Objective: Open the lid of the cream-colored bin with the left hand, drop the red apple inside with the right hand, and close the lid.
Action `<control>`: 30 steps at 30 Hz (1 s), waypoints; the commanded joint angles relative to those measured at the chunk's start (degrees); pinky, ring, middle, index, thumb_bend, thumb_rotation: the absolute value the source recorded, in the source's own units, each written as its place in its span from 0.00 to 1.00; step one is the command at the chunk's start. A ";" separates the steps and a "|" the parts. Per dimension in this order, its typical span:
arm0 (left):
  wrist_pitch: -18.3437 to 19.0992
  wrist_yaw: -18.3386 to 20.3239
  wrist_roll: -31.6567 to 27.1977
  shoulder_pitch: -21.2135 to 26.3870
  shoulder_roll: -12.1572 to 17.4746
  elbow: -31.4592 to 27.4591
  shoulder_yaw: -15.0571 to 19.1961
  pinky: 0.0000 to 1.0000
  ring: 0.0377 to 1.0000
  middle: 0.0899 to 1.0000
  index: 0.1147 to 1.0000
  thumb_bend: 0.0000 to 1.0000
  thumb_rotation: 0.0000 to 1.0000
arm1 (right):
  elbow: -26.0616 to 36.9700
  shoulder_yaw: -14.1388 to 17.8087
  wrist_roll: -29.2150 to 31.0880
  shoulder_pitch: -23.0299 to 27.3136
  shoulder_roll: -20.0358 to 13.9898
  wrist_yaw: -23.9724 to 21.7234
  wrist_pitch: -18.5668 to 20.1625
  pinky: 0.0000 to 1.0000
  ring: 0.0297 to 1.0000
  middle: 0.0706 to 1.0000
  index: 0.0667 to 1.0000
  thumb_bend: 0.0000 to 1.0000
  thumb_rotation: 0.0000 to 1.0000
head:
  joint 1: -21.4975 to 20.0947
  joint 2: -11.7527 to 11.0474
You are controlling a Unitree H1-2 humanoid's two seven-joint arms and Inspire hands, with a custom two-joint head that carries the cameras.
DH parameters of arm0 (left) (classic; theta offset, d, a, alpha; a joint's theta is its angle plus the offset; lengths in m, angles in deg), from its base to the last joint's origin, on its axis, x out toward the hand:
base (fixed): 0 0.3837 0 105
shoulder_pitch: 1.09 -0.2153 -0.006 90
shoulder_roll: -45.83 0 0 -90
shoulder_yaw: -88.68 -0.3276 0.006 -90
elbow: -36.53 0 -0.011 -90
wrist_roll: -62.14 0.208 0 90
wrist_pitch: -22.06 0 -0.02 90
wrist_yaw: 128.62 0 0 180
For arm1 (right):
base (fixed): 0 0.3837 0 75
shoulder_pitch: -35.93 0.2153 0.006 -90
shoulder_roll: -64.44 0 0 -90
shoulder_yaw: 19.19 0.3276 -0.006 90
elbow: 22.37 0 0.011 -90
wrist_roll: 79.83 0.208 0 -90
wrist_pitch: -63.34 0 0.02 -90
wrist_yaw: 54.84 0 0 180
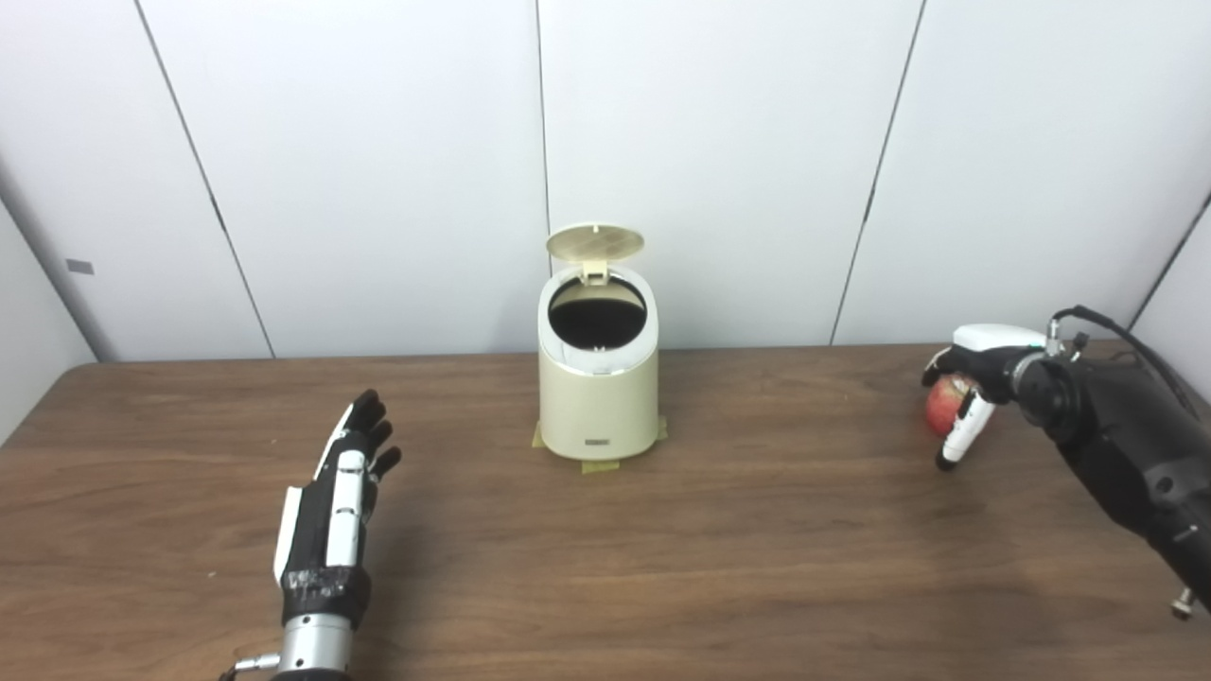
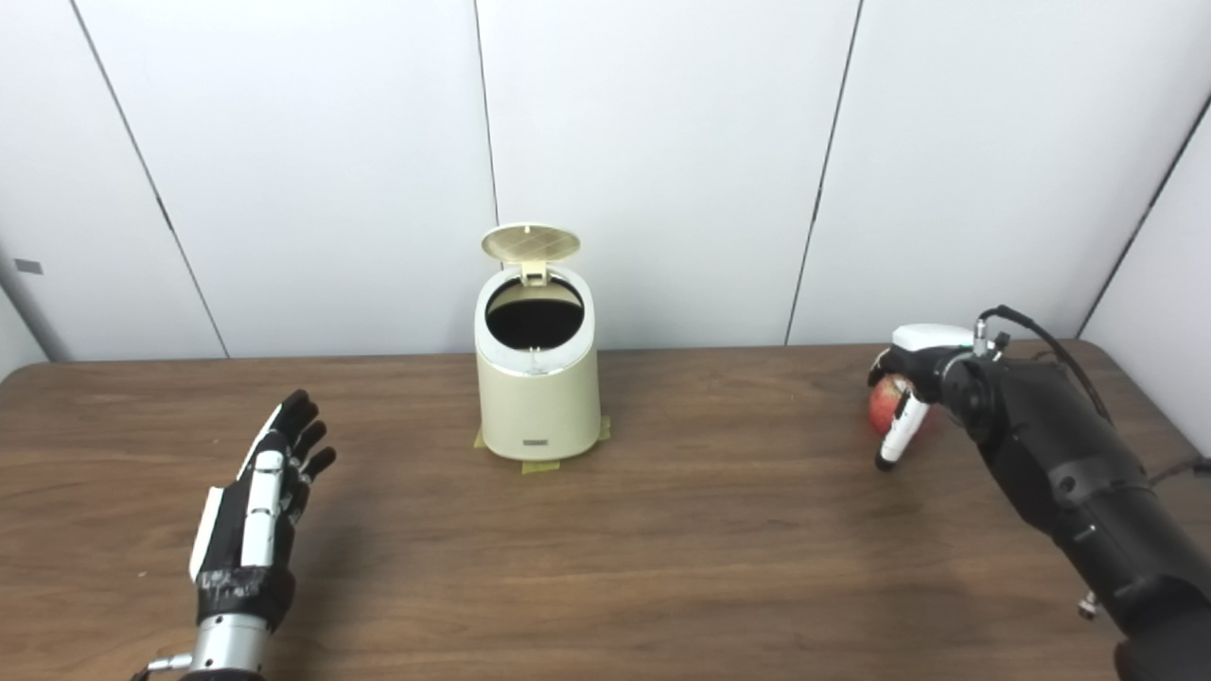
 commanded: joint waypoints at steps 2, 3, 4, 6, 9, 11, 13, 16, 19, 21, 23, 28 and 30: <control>-1.36 -0.06 0.52 1.60 0.32 -1.85 -0.26 0.91 0.95 0.95 0.93 0.37 0.89 | 1.03 0.42 0.32 2.47 -1.80 1.26 -1.75 0.63 0.78 0.87 0.81 0.95 0.31 | 0.12 0.09; -1.33 -0.12 0.60 1.60 0.36 -1.83 -0.30 0.91 0.94 0.95 0.93 0.37 0.90 | 1.46 0.53 0.65 2.22 -1.82 0.81 -1.83 0.63 0.78 0.87 0.81 0.95 0.32 | 0.12 0.09; -1.25 -0.17 0.62 1.59 0.36 -1.84 -0.33 0.91 0.94 0.95 0.93 0.38 0.90 | 1.78 0.57 0.89 2.05 -1.85 0.43 -1.98 0.64 0.79 0.87 0.81 0.94 0.31 | 0.22 0.12; -1.05 -0.22 0.69 1.53 0.38 -1.95 -0.43 0.91 0.94 0.95 0.93 0.38 0.90 | 2.14 0.48 1.54 1.86 -1.96 -0.21 -3.00 0.65 0.81 0.86 0.80 0.93 0.29 | 0.34 0.12; -1.08 -0.34 1.03 1.36 0.39 -2.21 -0.55 0.91 0.95 0.95 0.93 0.38 0.90 | 0.87 0.57 2.33 1.96 -1.72 -0.46 -3.97 0.69 0.82 0.87 0.79 0.93 0.26 | 0.46 0.18; -1.04 -0.41 0.90 1.25 0.33 -2.39 -0.50 0.91 0.95 0.95 0.92 0.38 0.89 | 0.34 0.56 2.67 1.86 -1.66 -0.36 -4.24 0.68 0.83 0.88 0.79 0.94 0.26 | 0.41 0.25; -0.86 -0.50 0.74 1.20 0.27 -2.50 -0.42 0.91 0.94 0.95 0.92 0.38 0.89 | 2.19 0.92 3.14 1.26 -1.67 -1.62 -2.80 0.64 0.77 0.83 0.79 0.93 0.26 | 0.41 0.26; -1.02 -0.39 0.84 1.21 0.46 -2.42 -0.50 0.91 0.95 0.95 0.93 0.37 0.90 | 2.75 2.07 4.53 0.59 -1.49 -1.06 -3.00 0.62 0.73 0.79 0.78 0.89 0.17 | 0.42 0.32; -1.05 -0.49 1.03 1.20 0.46 -2.33 -0.51 0.90 0.94 0.95 0.92 0.36 0.89 | 1.22 -0.18 0.63 0.95 -1.58 2.05 -2.90 0.51 0.62 0.71 0.75 0.84 0.13 | 0.28 0.30; -1.14 -0.52 1.11 1.17 0.47 -2.29 -0.53 0.89 0.94 0.94 0.92 0.36 0.89 | 0.42 -2.15 -3.25 1.14 -1.36 5.55 -1.93 0.41 0.49 0.59 0.68 0.80 0.06 | 0.28 0.30; -1.19 -0.40 1.04 1.11 0.50 -2.35 -0.59 0.90 0.94 0.95 0.92 0.37 0.89 | -0.26 -2.49 -5.35 0.83 -0.68 9.47 0.15 0.30 0.37 0.46 0.52 0.60 0.01 | 0.29 0.39; -0.72 -0.18 0.70 1.08 0.66 -2.48 -0.58 0.89 0.94 0.95 0.92 0.36 0.89 | -0.03 -2.08 -6.91 -0.36 0.16 15.19 1.34 0.23 0.32 0.44 0.45 0.53 0.00 | -0.02 0.39; -1.01 0.08 0.64 1.14 0.87 -2.22 -0.66 0.89 0.94 0.95 0.91 0.36 0.89 | 0.15 -1.41 -6.09 -0.83 0.27 16.60 0.37 0.25 0.33 0.44 0.45 0.53 0.00 | -0.03 0.36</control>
